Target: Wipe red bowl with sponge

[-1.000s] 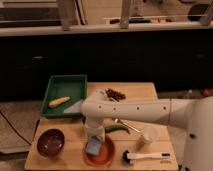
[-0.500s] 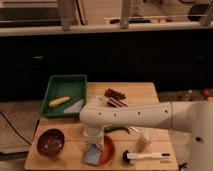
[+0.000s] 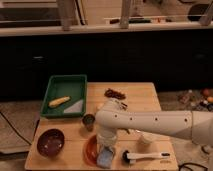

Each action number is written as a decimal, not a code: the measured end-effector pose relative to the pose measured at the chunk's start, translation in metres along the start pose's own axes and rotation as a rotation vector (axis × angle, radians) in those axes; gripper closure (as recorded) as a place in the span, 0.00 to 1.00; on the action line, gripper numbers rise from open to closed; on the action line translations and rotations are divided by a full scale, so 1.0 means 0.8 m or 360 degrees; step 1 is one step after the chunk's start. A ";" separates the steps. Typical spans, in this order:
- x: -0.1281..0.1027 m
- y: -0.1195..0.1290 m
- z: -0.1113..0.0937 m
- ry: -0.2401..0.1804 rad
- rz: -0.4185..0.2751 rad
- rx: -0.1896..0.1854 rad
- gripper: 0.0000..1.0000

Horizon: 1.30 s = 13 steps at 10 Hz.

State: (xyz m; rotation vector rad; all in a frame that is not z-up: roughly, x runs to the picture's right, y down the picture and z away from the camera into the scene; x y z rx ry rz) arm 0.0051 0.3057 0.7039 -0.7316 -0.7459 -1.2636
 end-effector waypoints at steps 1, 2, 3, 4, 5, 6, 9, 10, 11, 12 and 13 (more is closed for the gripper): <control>0.014 -0.001 -0.007 0.0036 0.0024 0.0002 1.00; 0.023 -0.003 -0.013 0.0059 0.0032 0.0004 1.00; 0.033 -0.005 -0.021 0.0087 0.0044 0.0005 1.00; 0.041 -0.007 -0.026 0.0107 0.0048 0.0005 1.00; 0.051 -0.011 -0.034 0.0131 0.0046 0.0009 1.00; 0.055 -0.020 -0.038 0.0143 0.0026 0.0012 1.00; 0.036 -0.060 -0.038 0.0145 -0.0104 0.0017 1.00; 0.028 -0.072 -0.037 0.0141 -0.0150 0.0027 1.00; 0.015 -0.078 -0.034 0.0126 -0.0206 0.0026 1.00; 0.003 -0.084 -0.031 0.0112 -0.0250 0.0028 1.00; -0.011 -0.091 -0.027 0.0092 -0.0301 0.0030 1.00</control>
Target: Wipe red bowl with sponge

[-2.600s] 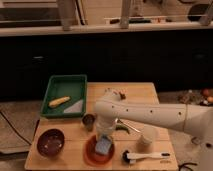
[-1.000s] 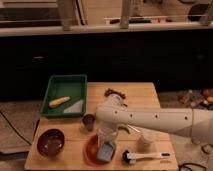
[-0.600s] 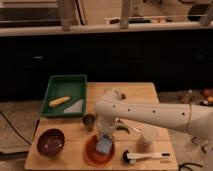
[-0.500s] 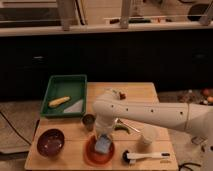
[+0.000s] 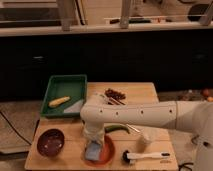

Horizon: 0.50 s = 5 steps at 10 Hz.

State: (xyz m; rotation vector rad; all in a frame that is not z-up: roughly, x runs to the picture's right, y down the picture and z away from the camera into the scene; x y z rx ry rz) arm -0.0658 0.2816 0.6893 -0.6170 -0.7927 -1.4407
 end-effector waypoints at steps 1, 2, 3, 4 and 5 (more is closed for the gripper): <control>-0.008 0.000 0.002 -0.0017 -0.0021 0.0001 1.00; -0.020 0.002 0.005 -0.0044 -0.0040 -0.0003 1.00; -0.027 0.009 0.007 -0.0058 -0.0035 -0.0007 1.00; -0.030 0.019 0.006 -0.0065 -0.0019 -0.0010 1.00; -0.028 0.040 0.004 -0.0059 0.0037 -0.0014 1.00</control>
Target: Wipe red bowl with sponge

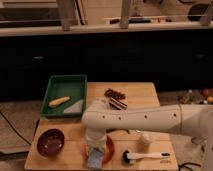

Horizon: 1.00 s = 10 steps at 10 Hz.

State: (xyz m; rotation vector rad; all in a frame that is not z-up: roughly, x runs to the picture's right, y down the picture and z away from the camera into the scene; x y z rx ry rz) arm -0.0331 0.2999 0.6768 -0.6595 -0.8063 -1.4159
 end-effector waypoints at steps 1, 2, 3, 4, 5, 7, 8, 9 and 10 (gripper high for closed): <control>0.003 0.013 -0.002 0.0006 0.0038 -0.0004 1.00; 0.007 0.021 -0.003 0.0016 0.0065 -0.0008 1.00; 0.014 0.026 -0.006 0.0034 0.0090 -0.0009 1.00; 0.020 0.026 -0.010 0.0053 0.0102 -0.0003 1.00; 0.023 0.024 -0.013 0.0062 0.0106 0.0005 1.00; 0.027 0.014 -0.023 0.0083 0.0086 0.0030 1.00; 0.028 0.009 -0.026 0.0090 0.0077 0.0037 1.00; 0.029 0.004 -0.028 0.0096 0.0061 0.0040 1.00; 0.030 0.001 -0.030 0.0103 0.0052 0.0045 1.00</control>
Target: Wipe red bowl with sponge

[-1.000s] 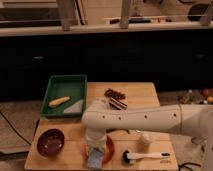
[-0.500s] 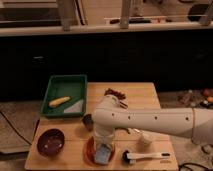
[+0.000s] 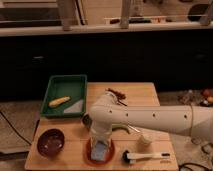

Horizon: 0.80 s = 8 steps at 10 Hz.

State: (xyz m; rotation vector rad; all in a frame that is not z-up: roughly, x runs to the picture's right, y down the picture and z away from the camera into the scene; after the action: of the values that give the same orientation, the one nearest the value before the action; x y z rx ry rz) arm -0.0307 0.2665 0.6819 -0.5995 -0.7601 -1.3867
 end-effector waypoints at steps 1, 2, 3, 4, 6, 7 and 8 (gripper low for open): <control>0.001 -0.002 -0.002 0.0006 -0.0005 0.0005 1.00; 0.002 -0.005 -0.003 0.0013 -0.0017 0.0010 1.00; 0.001 -0.006 -0.003 0.0013 -0.0019 0.0010 1.00; 0.001 -0.005 -0.003 0.0013 -0.0017 0.0010 1.00; 0.001 -0.006 -0.003 0.0012 -0.0018 0.0010 1.00; 0.001 -0.006 -0.003 0.0012 -0.0020 0.0010 1.00; 0.001 -0.006 -0.003 0.0012 -0.0019 0.0010 1.00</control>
State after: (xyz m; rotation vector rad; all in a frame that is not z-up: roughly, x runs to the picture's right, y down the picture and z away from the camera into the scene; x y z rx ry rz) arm -0.0353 0.2634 0.6807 -0.5851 -0.7627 -1.3966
